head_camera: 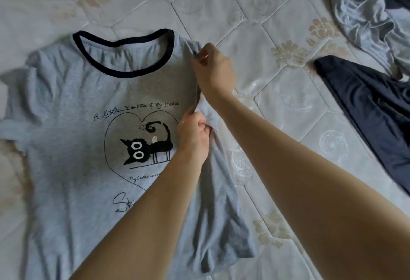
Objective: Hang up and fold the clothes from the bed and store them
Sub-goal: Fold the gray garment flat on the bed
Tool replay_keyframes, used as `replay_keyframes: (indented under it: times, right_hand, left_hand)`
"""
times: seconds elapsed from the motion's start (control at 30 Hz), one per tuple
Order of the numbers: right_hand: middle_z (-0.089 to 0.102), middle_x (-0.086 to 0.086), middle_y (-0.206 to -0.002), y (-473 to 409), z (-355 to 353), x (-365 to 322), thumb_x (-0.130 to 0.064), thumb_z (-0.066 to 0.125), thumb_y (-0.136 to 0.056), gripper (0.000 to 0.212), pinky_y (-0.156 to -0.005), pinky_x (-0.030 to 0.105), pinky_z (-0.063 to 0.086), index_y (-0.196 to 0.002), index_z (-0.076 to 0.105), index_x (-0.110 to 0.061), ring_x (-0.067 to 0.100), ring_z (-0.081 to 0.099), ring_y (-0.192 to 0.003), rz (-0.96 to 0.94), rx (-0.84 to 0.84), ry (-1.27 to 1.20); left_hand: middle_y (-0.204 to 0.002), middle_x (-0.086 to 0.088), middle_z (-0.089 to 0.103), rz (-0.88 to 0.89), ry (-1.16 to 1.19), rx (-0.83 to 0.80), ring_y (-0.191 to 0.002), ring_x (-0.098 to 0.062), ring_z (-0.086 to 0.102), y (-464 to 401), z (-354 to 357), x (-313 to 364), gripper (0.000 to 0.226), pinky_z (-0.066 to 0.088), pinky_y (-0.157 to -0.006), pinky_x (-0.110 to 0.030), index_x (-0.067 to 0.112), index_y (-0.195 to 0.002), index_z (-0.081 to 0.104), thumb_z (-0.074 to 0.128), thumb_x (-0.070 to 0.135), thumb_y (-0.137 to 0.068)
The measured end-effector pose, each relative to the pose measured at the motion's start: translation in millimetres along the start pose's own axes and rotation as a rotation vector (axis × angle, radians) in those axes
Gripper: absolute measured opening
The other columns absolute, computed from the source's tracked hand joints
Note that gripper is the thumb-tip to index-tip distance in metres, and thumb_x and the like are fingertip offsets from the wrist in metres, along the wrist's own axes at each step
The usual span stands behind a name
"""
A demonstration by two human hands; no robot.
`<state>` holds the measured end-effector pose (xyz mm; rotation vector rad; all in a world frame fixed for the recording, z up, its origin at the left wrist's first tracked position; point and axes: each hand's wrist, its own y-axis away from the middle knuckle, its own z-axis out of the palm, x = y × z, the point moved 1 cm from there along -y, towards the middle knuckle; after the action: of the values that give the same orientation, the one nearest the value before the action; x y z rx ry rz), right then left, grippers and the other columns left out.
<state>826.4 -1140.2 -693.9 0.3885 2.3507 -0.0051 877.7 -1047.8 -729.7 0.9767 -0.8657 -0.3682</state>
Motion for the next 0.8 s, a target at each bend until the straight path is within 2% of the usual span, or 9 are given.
replay_keyframes:
  times: [0.1,0.23,0.3,0.33,0.43,0.53,0.6,0.67,0.8]
  right_hand:
    - [0.065,0.002,-0.093,6.0,21.0,-2.5,-0.023,0.053,-0.095,0.016,-0.062,0.032,0.04,-0.099,0.061,-0.01,0.021,0.056,-0.08,-0.114,-0.069,0.119]
    - [0.065,0.002,-0.092,7.4,39.4,1.6,-0.026,0.055,-0.098,0.019,-0.061,0.026,0.032,-0.092,0.061,-0.01,0.014,0.051,-0.078,-0.131,-0.175,0.114]
    - [0.068,0.004,-0.093,6.9,40.8,2.5,-0.029,0.05,-0.101,0.029,-0.057,0.026,0.032,-0.096,0.067,-0.006,0.014,0.051,-0.076,-0.132,-0.238,0.158]
    - [0.069,0.006,-0.091,6.8,38.1,2.2,-0.029,0.047,-0.103,0.033,-0.057,0.027,0.034,-0.096,0.068,-0.004,0.016,0.053,-0.074,-0.122,-0.268,0.136]
    - [0.069,0.008,-0.091,12.0,24.8,5.2,-0.026,0.044,-0.104,0.035,-0.068,0.032,0.042,-0.1,0.069,-0.003,0.022,0.059,-0.081,-0.121,-0.259,-0.035]
    - [0.068,0.01,-0.117,32.5,16.1,21.7,-0.019,0.043,-0.1,0.034,-0.086,0.035,0.049,-0.117,0.068,-0.005,0.027,0.061,-0.106,-0.257,-0.019,0.045]
    - [0.065,0.015,-0.125,52.1,15.7,36.2,-0.017,0.04,-0.098,0.038,-0.095,0.039,0.05,-0.122,0.065,0.0,0.031,0.059,-0.118,-0.319,0.085,0.124]
    - [0.06,0.02,-0.133,71.7,17.7,50.7,-0.021,0.038,-0.099,0.043,-0.104,0.044,0.046,-0.126,0.062,0.002,0.034,0.053,-0.127,-0.386,0.088,0.219]
    - [0.047,0.019,-0.147,107.5,22.7,76.7,-0.029,0.036,-0.102,0.049,-0.116,0.045,0.032,-0.139,0.052,0.001,0.032,0.041,-0.14,-0.5,-0.029,0.404]
  left_hand:
    - [-0.07,-0.002,0.048,-0.058,0.036,-0.087,-0.072,-0.012,0.054,4.0,-8.3,1.7,0.026,0.049,-0.07,-0.019,0.008,-0.074,0.045,0.033,-0.004,-0.093]
    - [-0.082,-0.005,0.052,-0.073,0.1,-0.05,-0.1,-0.022,0.051,2.5,-17.3,0.9,0.022,0.041,-0.106,-0.034,0.003,-0.089,0.055,0.034,0.0,-0.095]
    - [-0.088,-0.008,0.057,-0.051,0.118,0.002,-0.098,-0.024,0.054,7.2,-19.4,2.6,0.034,0.043,-0.105,-0.037,-0.008,-0.117,0.057,0.034,-0.002,-0.092]
    - [-0.092,-0.01,0.06,-0.051,0.11,0.018,-0.097,-0.024,0.057,9.6,-20.2,4.8,0.036,0.046,-0.104,-0.037,-0.009,-0.119,0.057,0.034,-0.001,-0.091]
    - [-0.095,-0.011,0.064,-0.009,0.056,0.112,-0.092,-0.023,0.065,14.3,-21.7,15.9,0.023,0.054,-0.087,-0.031,0.0,-0.091,0.058,0.035,0.0,-0.091]
    - [-0.084,-0.008,0.067,0.1,0.002,0.239,-0.077,-0.019,0.067,10.0,-24.5,22.9,0.021,0.058,-0.07,-0.028,0.009,-0.082,0.056,0.041,0.017,-0.093]
    - [-0.086,-0.01,0.071,0.188,-0.138,0.268,-0.083,-0.026,0.07,5.9,-26.9,22.8,0.025,0.058,-0.078,-0.039,0.014,-0.079,0.057,0.048,0.037,-0.084]
    - [-0.089,-0.012,0.074,0.215,-0.219,0.243,-0.091,-0.033,0.07,2.5,-28.9,24.3,0.031,0.057,-0.084,-0.047,0.016,-0.077,0.061,0.056,0.046,-0.076]
    - [-0.089,-0.007,0.074,0.266,-0.304,0.213,-0.086,-0.026,0.071,-11.4,-31.6,30.4,0.05,0.056,-0.086,-0.044,0.009,-0.087,0.069,0.069,0.05,-0.059]
